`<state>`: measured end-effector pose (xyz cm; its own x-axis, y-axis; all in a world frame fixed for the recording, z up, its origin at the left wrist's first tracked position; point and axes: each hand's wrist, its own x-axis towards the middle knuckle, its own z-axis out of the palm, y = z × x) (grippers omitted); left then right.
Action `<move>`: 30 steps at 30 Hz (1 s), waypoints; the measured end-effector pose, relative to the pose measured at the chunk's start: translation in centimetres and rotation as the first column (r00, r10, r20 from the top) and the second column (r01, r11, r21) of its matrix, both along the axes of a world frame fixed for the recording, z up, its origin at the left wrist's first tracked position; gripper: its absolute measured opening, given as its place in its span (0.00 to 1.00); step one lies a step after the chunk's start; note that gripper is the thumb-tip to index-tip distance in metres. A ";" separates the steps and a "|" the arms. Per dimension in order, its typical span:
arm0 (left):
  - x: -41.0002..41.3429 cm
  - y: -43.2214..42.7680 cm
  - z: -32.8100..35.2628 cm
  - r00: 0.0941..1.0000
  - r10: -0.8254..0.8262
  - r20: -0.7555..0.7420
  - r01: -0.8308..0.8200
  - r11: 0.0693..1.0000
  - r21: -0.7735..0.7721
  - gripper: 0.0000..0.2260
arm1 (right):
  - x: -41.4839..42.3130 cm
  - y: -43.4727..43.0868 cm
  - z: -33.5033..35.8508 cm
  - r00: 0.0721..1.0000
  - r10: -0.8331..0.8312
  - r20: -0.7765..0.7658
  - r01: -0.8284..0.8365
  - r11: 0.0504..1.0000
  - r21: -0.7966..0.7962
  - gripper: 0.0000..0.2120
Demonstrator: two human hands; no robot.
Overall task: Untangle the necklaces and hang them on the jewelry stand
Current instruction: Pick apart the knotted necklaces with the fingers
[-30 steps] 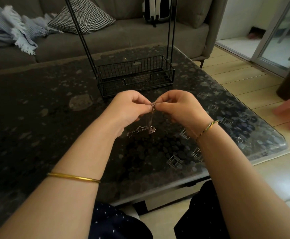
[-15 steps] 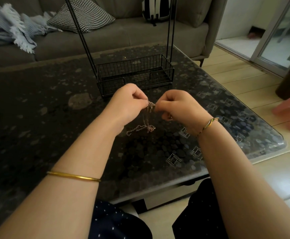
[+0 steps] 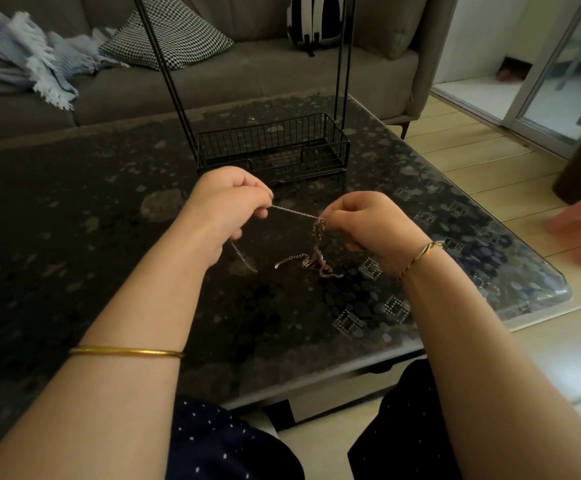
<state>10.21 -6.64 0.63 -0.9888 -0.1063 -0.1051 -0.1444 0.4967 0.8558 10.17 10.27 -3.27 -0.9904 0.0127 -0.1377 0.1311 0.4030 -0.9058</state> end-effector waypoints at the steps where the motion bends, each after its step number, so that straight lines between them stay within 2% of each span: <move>1: -0.1 -0.3 0.1 1.000 0.014 -0.011 -0.014 1.000 -0.003 0.05 | 0.0 0.1 0.0 1.000 0.001 -0.002 -0.001 1.000 0.008 0.06; 5: -0.2 -1.6 0.2 0.983 0.162 -0.090 -0.163 0.987 -0.006 0.06 | 0.4 0.7 0.2 0.999 0.032 -0.013 -0.031 0.999 0.034 0.06; 8: -0.5 -2.3 -0.1 0.957 0.262 -0.125 -0.276 0.954 -0.116 0.06 | 0.6 1.0 0.3 0.997 0.064 -0.046 -0.064 0.998 0.013 0.07; 10: -0.5 -2.1 0.0 0.982 0.189 0.021 -0.182 0.966 -0.183 0.06 | 0.7 1.0 0.2 0.995 0.065 -0.081 -0.068 0.997 -0.033 0.08; 12: -0.2 -1.3 -0.3 0.971 0.043 0.233 0.025 0.959 -0.282 0.07 | 0.7 0.9 0.3 0.993 0.069 -0.100 -0.077 0.994 -0.079 0.07; 13: 0.0 -1.0 -0.8 0.957 -0.031 0.290 0.138 0.923 -0.358 0.09 | 0.8 0.8 0.3 0.992 0.073 -0.105 -0.084 0.992 -0.099 0.07; 15: 0.1 -0.2 -1.3 0.958 -0.134 0.252 0.240 0.857 -0.455 0.10 | 0.8 0.6 0.4 0.989 0.087 -0.116 -0.102 0.987 -0.127 0.06; 16: 0.1 0.1 -1.4 0.967 -0.171 0.187 0.237 0.873 -0.425 0.08 | 0.8 0.5 0.5 0.987 0.095 -0.128 -0.111 0.985 -0.130 0.06; 18: 0.2 0.5 -1.1 0.973 -0.216 0.085 0.229 0.955 -0.190 0.07 | 0.9 0.3 0.7 0.981 0.105 -0.164 -0.125 0.986 -0.115 0.07; 20: 0.4 0.8 -0.9 0.964 -0.250 0.087 0.245 0.968 0.060 0.09 | 1.2 0.1 0.8 0.971 0.105 -0.213 -0.126 0.989 -0.083 0.06; 21: 0.4 0.9 -0.9 0.957 -0.274 0.099 0.262 0.958 0.119 0.09 | 1.3 0.0 0.9 0.965 0.102 -0.241 -0.121 0.990 -0.067 0.06; 26: 0.7 1.3 -1.0 0.945 -0.309 0.103 0.294 0.945 0.143 0.07 | 1.6 -0.3 0.8 0.931 0.071 -0.359 -0.087 0.996 -0.027 0.06; 30: 0.8 1.4 -1.1 0.958 -0.280 0.055 0.274 0.957 0.099 0.09 | 1.5 -0.4 0.5 0.929 0.059 -0.365 -0.042 0.998 0.056 0.06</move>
<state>10.98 -5.26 -0.43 -0.9683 0.1835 -0.1692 -0.0709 0.4475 0.8915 11.72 9.84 -2.77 -0.9714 -0.0410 0.2340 -0.2276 0.4432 -0.8670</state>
